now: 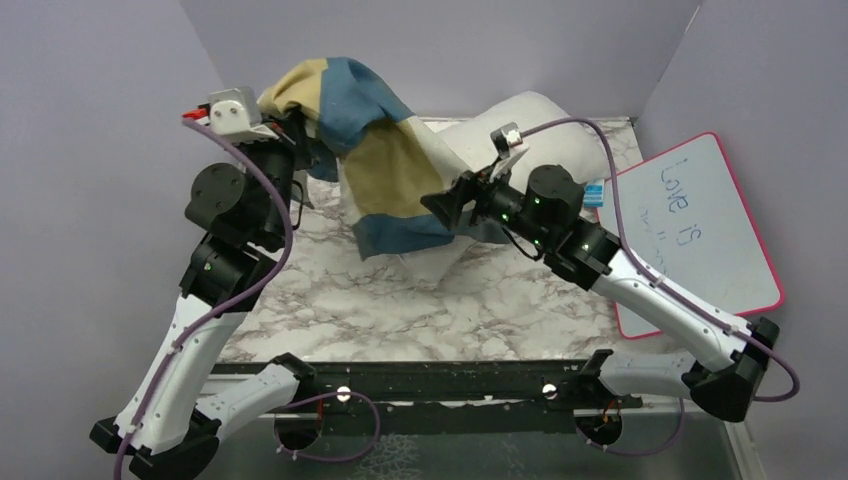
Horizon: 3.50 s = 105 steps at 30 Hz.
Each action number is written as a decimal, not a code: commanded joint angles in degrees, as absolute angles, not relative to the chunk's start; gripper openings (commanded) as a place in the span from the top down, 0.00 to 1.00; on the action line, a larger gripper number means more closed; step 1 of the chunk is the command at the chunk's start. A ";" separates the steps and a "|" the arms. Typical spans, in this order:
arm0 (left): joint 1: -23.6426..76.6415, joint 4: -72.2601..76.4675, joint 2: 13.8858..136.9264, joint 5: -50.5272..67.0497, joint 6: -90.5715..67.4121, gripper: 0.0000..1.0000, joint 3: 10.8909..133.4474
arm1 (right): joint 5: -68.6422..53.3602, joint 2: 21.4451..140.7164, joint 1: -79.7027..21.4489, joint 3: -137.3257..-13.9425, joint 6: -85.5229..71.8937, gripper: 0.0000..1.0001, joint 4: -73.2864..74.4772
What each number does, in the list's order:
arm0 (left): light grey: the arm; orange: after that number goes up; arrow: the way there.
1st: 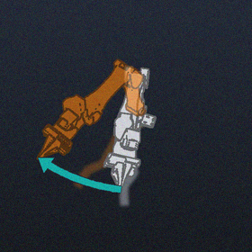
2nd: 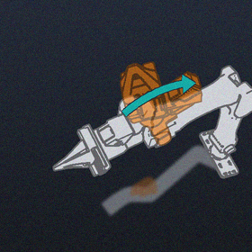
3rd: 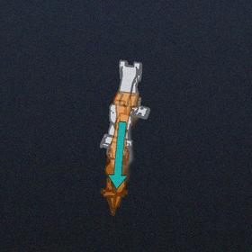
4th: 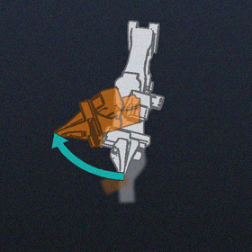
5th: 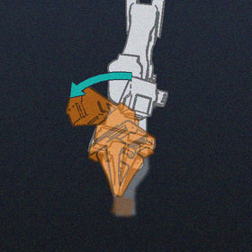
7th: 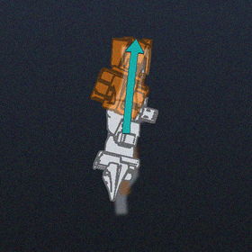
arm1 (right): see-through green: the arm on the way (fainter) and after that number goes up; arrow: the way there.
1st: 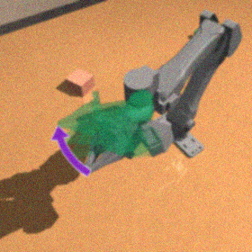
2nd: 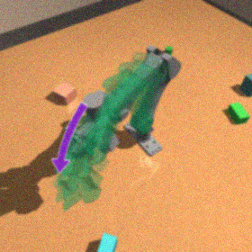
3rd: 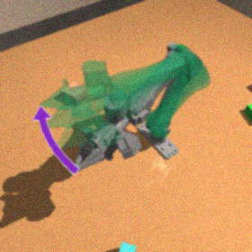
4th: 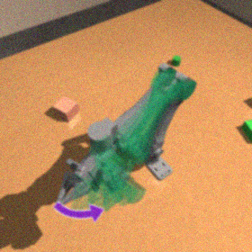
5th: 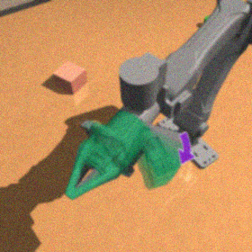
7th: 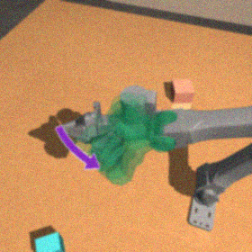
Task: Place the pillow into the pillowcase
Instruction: Flatten out the pillowcase at the center of the board.
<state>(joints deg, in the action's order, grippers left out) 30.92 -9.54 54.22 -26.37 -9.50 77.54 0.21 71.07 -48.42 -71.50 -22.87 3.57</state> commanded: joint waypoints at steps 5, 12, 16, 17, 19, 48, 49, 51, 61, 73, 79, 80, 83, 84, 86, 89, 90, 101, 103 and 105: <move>30.85 -12.46 53.66 -33.47 -6.23 1.00 82.83 | -10.25 66.83 -48.91 -59.74 -9.43 0.24 -8.20; 30.85 -14.20 56.21 -32.47 -7.48 1.00 85.25 | -10.22 71.02 -58.52 -50.85 13.66 0.28 -31.83; 30.85 -14.55 58.06 -31.10 -8.68 1.00 86.66 | -7.45 78.11 -63.28 -54.25 25.44 0.23 -38.04; 30.85 -14.99 58.49 -30.96 -9.17 1.00 87.26 | -7.58 80.13 -64.34 -54.69 28.84 0.20 -39.37; 30.85 -15.66 58.67 -30.62 -9.96 1.00 88.01 | -5.70 84.24 -67.12 -54.05 38.49 0.13 -44.01; 30.85 -17.38 54.25 -34.80 -8.23 1.00 87.01 | 22.67 94.72 -72.90 -52.15 67.62 0.99 -61.25; 30.85 -17.47 54.07 -35.11 -7.95 1.00 86.67 | 22.62 90.14 -73.70 -52.08 60.43 0.99 -53.17; 30.85 -17.80 53.48 -35.77 -7.80 1.00 85.60 | 18.34 79.73 -74.21 -55.04 44.06 0.99 -33.03; 30.85 -24.85 52.30 -33.57 -15.51 1.00 79.64 | 23.83 72.47 -63.27 -87.17 10.01 0.99 12.81; 13.82 -27.29 79.14 11.13 -23.84 1.00 77.37 | -2.99 95.18 -23.64 -93.18 -7.19 0.99 23.71; 4.26 -35.18 93.66 8.29 -18.45 0.46 93.69 | -2.31 99.19 -18.74 -92.98 -10.96 0.99 23.73; 4.47 -36.07 93.13 7.17 -17.23 0.44 94.38 | -2.17 99.15 -18.65 -92.77 -11.09 0.99 23.30; 8.21 -36.27 87.78 3.82 -14.50 0.43 90.23 | -1.23 99.50 -18.55 -92.93 -11.34 0.99 22.65; 10.55 -36.26 85.58 2.31 -13.38 0.43 87.86 | -1.12 99.76 -18.50 -93.16 -11.34 0.99 22.60; 15.17 -35.82 81.21 0.56 -12.53 0.43 82.37 | -1.30 100.19 -18.46 -93.52 -11.43 0.99 22.30; 18.75 -34.51 76.49 -0.35 -13.04 0.43 75.21 | -1.90 100.54 -18.46 -93.67 -11.60 0.99 21.90; 19.00 -34.48 75.46 -1.46 -13.14 0.42 73.57 | -1.97 100.53 -18.46 -93.64 -11.60 0.99 21.81; 19.34 -33.40 75.40 -0.05 -10.67 0.30 68.08 | -1.94 99.13 -18.46 -91.78 -10.47 1.00 20.44; 19.43 -33.13 76.39 -0.57 -10.72 0.30 67.60 | -2.29 98.92 -18.46 -91.55 -10.46 0.99 20.31; 19.51 -32.14 77.07 -2.81 -10.37 0.30 66.43 | -2.97 98.81 -18.47 -91.54 -10.46 0.99 20.26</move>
<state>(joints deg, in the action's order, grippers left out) 19.25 -34.30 75.53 -0.91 -11.77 67.70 -1.21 101.03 -18.52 -91.77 -10.68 22.63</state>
